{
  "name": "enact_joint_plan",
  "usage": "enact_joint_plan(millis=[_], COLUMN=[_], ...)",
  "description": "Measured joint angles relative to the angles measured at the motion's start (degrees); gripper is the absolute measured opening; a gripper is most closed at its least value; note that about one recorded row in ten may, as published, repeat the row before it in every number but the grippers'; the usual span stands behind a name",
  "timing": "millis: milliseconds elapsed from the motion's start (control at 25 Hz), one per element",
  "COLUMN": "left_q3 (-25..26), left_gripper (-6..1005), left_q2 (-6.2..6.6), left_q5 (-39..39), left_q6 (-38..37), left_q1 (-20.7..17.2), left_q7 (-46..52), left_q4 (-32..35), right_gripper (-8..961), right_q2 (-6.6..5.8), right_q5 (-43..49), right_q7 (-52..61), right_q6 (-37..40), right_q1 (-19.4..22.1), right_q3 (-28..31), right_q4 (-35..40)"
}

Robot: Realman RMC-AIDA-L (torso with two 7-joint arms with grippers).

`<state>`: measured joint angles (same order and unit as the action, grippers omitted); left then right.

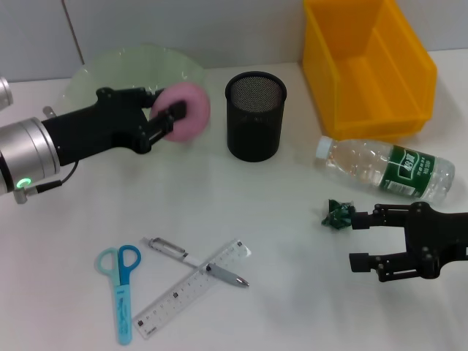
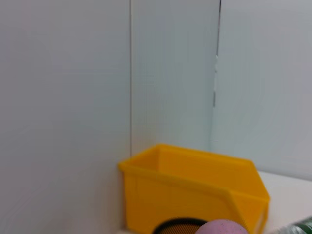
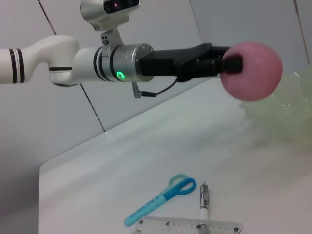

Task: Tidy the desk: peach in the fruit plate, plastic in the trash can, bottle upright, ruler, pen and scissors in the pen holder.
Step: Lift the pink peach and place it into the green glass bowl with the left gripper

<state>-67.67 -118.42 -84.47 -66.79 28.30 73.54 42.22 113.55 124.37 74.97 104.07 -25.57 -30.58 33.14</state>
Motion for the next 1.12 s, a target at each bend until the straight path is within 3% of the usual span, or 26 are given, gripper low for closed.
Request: enact_joint_plan(millis=[360,400,440,560,640,680,1000,1120], left_q3=[0.06,-0.33,-0.34,-0.34,-0.28,-0.12,-0.65,-0.72], left_gripper=[247,239,231,217,208,204,159,214], left_q2=[-0.37,-0.48,-0.48,-0.48,-0.47,-0.51,-0.68,-0.68], left_q5=[9.17,16.99,20.26,20.26,23.57,24.55,24.61,24.62], left_q6=[7.93,14.79,17.14,17.14,20.19,25.54,30.12,33.99], left_q1=[0.35,1.37,2.74,2.74,4.77,7.71,9.76,11.71], left_q7=[-7.31,-12.54,-15.62,-15.62,-19.2,-22.19,-23.05,-23.07], left_q4=[-1.41,-4.91,-7.55,-7.55,-11.11,-14.65,-15.63,-16.45], right_gripper=[825,825,825,825,825,825,825,825], right_q2=[0.05,0.08,0.1,0.15,0.16,0.15,-0.17,-0.18], right_q5=[0.0,0.0,0.0,0.0,0.0,0.0,0.0,0.0], right_q7=[0.0,0.0,0.0,0.0,0.0,0.0,2.76,3.83], right_q6=[0.55,0.58,0.59,0.66,0.71,0.73,2.32,2.4], right_q1=[0.32,0.36,0.38,0.47,0.47,0.48,-0.12,-0.43], right_q3=[0.0,0.0,0.0,0.0,0.0,0.0,0.0,0.0], right_q4=[0.0,0.0,0.0,0.0,-0.01,0.0,0.66,0.74])
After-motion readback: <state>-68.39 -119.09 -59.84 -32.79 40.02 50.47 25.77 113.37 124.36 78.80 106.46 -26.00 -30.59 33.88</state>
